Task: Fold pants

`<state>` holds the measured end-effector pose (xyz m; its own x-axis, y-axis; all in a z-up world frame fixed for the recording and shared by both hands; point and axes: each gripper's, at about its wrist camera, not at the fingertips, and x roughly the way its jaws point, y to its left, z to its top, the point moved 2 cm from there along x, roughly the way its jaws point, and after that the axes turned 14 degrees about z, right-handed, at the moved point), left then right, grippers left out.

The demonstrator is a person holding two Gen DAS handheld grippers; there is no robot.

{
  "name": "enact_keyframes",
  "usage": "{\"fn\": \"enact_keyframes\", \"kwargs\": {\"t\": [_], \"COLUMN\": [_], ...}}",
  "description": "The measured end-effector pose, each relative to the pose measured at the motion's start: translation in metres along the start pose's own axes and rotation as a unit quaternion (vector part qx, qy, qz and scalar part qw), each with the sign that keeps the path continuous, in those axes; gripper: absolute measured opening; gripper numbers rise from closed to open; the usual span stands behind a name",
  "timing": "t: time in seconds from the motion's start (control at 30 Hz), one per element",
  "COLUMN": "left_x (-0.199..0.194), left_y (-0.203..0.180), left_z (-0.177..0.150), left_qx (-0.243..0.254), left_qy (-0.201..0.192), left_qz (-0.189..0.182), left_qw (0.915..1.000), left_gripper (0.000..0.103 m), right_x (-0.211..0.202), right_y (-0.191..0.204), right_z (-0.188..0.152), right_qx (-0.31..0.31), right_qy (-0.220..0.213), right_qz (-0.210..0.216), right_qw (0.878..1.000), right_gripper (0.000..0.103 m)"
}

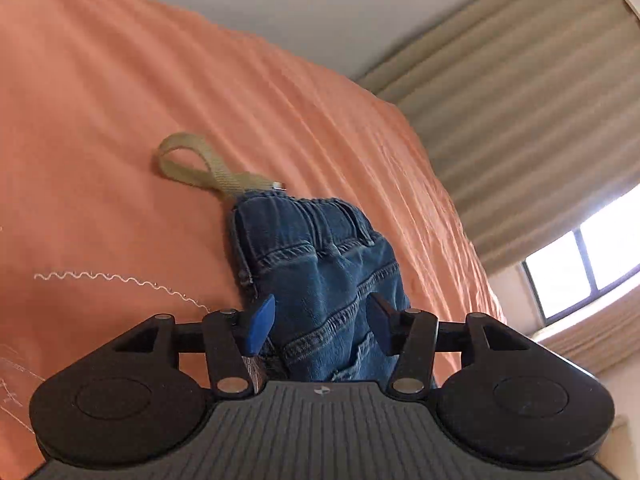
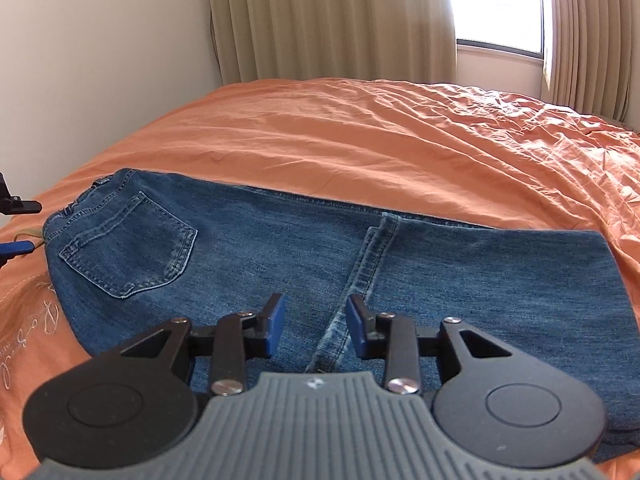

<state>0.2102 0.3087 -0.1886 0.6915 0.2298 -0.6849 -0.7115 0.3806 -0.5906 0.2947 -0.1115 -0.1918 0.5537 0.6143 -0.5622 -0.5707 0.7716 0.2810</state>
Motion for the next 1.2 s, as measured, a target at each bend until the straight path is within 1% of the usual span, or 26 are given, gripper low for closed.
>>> {"fn": "enact_keyframes", "kwargs": {"t": [0.1, 0.2, 0.27, 0.33, 0.4, 0.5, 0.63, 0.7, 0.73, 0.77, 0.83, 0.9, 0.97, 1.07, 1.13, 1.2], "left_x": [0.018, 0.038, 0.052, 0.066, 0.077, 0.089, 0.094, 0.095, 0.094, 0.092, 0.082, 0.068, 0.053, 0.023, 0.002, -0.02], "left_y": [0.018, 0.027, 0.027, 0.027, 0.03, 0.033, 0.031, 0.03, 0.028, 0.023, 0.02, 0.018, 0.008, -0.021, -0.043, -0.062], "left_z": [0.009, 0.012, 0.013, 0.013, 0.013, 0.014, 0.013, 0.013, 0.013, 0.012, 0.011, 0.01, 0.011, 0.006, -0.003, -0.017], "left_qx": [-0.068, -0.107, -0.109, -0.113, -0.119, -0.136, -0.127, -0.127, -0.128, -0.128, -0.129, -0.131, -0.113, -0.044, 0.006, 0.056], "left_qy": [0.022, 0.05, 0.063, 0.079, 0.08, 0.084, 0.065, 0.063, 0.061, 0.058, 0.048, 0.037, 0.019, -0.028, -0.057, -0.078], "left_qz": [-0.008, -0.021, -0.031, -0.028, -0.02, -0.019, -0.008, -0.002, 0.002, 0.006, 0.008, -0.002, -0.015, -0.034, -0.052, -0.07], "left_qw": [0.9974, 0.9928, 0.9916, 0.99, 0.9894, 0.987, 0.9897, 0.9899, 0.9899, 0.99, 0.9905, 0.9907, 0.9933, 0.9981, 0.997, 0.9929], "left_gripper": [0.063, 0.063, 0.064, 0.065, 0.065, 0.064, 0.056, 0.049, 0.048, 0.044, 0.04, 0.034, 0.031, 0.03, 0.03, 0.029], "right_x": [0.005, 0.008, 0.01, 0.011, 0.012, 0.014, 0.019, 0.025, 0.027, 0.027, 0.023, 0.012, -0.002, -0.027, -0.044, -0.059], "right_y": [-0.002, -0.006, -0.01, -0.014, -0.018, -0.024, -0.027, -0.029, -0.03, -0.031, -0.03, -0.027, -0.023, -0.019, -0.02, -0.024], "right_z": [-0.001, -0.004, -0.007, -0.009, -0.011, -0.015, -0.02, -0.023, -0.023, -0.022, -0.018, -0.016, -0.017, -0.021, -0.025, -0.026], "right_qx": [-0.006, -0.005, -0.002, 0.001, 0.008, 0.021, 0.026, 0.023, 0.024, 0.026, 0.025, 0.023, 0.016, 0.0, -0.001, 0.011], "right_qy": [0.013, 0.023, 0.029, 0.034, 0.037, 0.038, 0.047, 0.063, 0.067, 0.07, 0.066, 0.05, 0.037, 0.023, 0.009, -0.002], "right_qz": [-0.001, -0.001, -0.001, -0.001, -0.002, 0.0, 0.004, 0.005, 0.006, 0.007, 0.008, 0.016, 0.019, 0.006, -0.001, -0.007], "right_qw": [1.0, 1.0, 1.0, 0.999, 0.999, 0.999, 0.999, 0.998, 0.997, 0.997, 0.997, 0.998, 0.999, 1.0, 1.0, 1.0], "right_gripper": [0.031, 0.031, 0.031, 0.031, 0.031, 0.031, 0.032, 0.032, 0.032, 0.032, 0.032, 0.032, 0.032, 0.032, 0.032, 0.032]}}
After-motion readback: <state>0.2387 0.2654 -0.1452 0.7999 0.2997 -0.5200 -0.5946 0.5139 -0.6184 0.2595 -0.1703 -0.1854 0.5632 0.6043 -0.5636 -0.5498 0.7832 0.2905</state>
